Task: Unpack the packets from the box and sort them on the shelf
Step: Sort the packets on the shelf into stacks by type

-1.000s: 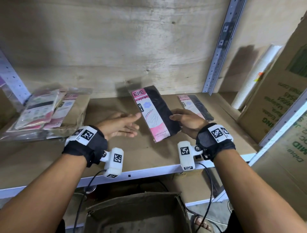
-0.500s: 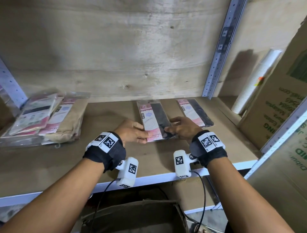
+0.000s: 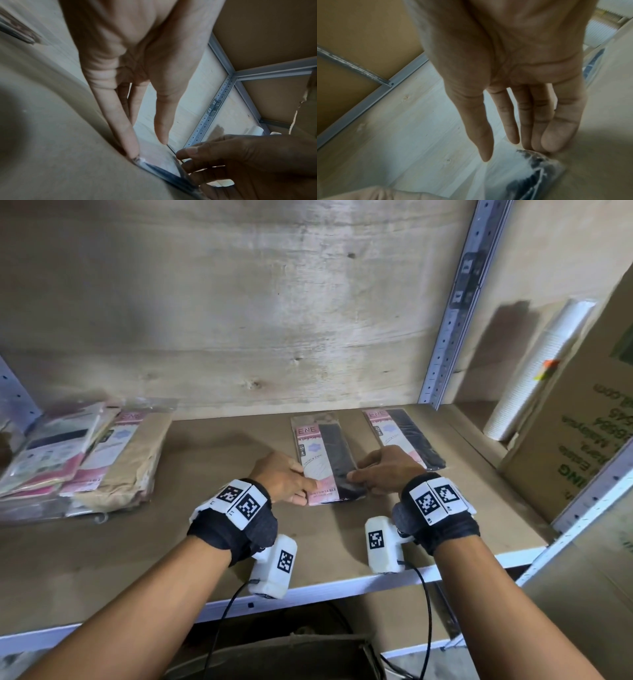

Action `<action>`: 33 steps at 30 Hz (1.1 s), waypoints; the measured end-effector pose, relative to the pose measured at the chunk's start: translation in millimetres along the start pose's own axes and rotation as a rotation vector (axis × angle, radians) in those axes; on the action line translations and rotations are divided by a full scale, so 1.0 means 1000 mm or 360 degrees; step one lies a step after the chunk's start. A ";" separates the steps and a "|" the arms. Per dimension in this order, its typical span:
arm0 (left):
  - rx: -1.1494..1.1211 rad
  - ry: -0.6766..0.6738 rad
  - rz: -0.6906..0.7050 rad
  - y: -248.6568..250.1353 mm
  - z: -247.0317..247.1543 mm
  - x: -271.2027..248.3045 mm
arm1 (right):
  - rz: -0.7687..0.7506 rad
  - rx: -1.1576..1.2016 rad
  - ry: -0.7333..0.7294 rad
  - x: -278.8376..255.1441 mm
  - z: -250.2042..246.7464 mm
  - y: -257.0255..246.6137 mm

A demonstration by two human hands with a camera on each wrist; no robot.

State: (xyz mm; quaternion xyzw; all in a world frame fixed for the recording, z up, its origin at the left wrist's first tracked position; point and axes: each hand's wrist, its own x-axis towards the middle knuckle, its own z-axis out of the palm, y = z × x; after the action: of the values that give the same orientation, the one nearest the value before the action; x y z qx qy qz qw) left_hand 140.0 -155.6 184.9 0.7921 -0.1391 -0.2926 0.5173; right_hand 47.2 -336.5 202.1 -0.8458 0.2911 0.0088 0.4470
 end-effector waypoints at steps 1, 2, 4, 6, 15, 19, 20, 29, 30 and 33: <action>0.0001 -0.0015 0.0005 0.001 0.001 0.000 | 0.0004 0.0019 0.0007 0.001 0.000 0.000; 0.0001 -0.0020 0.0015 0.002 0.003 0.001 | 0.0012 0.0038 0.0018 0.001 0.000 0.000; -0.0008 0.0000 0.0051 0.003 0.005 0.002 | 0.0029 0.0062 0.0049 0.004 0.001 -0.001; -0.0039 0.0024 0.0070 0.005 0.007 0.003 | 0.0033 0.0078 0.0065 0.006 0.000 -0.001; -0.0184 0.0099 0.0073 0.009 0.023 0.013 | -0.0016 0.0203 0.0179 0.017 -0.014 0.009; -0.0235 0.0239 0.0127 0.011 0.037 0.020 | -0.0031 0.0288 0.0222 0.019 -0.021 0.010; -0.0240 0.0258 0.0156 0.013 0.039 0.021 | -0.0042 0.0306 0.0235 0.020 -0.023 0.011; -0.0254 0.0322 0.0387 0.040 0.080 0.041 | -0.0139 0.0392 0.0463 0.023 -0.065 0.033; -0.0245 0.0308 0.0390 0.043 0.088 0.045 | -0.0120 0.0393 0.0506 0.024 -0.070 0.036; -0.0197 0.0247 0.0360 0.052 0.110 0.058 | -0.0050 0.0408 0.0609 0.028 -0.084 0.048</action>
State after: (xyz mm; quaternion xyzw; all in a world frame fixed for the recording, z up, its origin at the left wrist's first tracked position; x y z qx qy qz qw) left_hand 123.1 -289.1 181.0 0.7582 -0.1689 -0.1785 0.6039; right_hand 26.0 -434.8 208.8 -0.7729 0.3561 -0.1957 0.4874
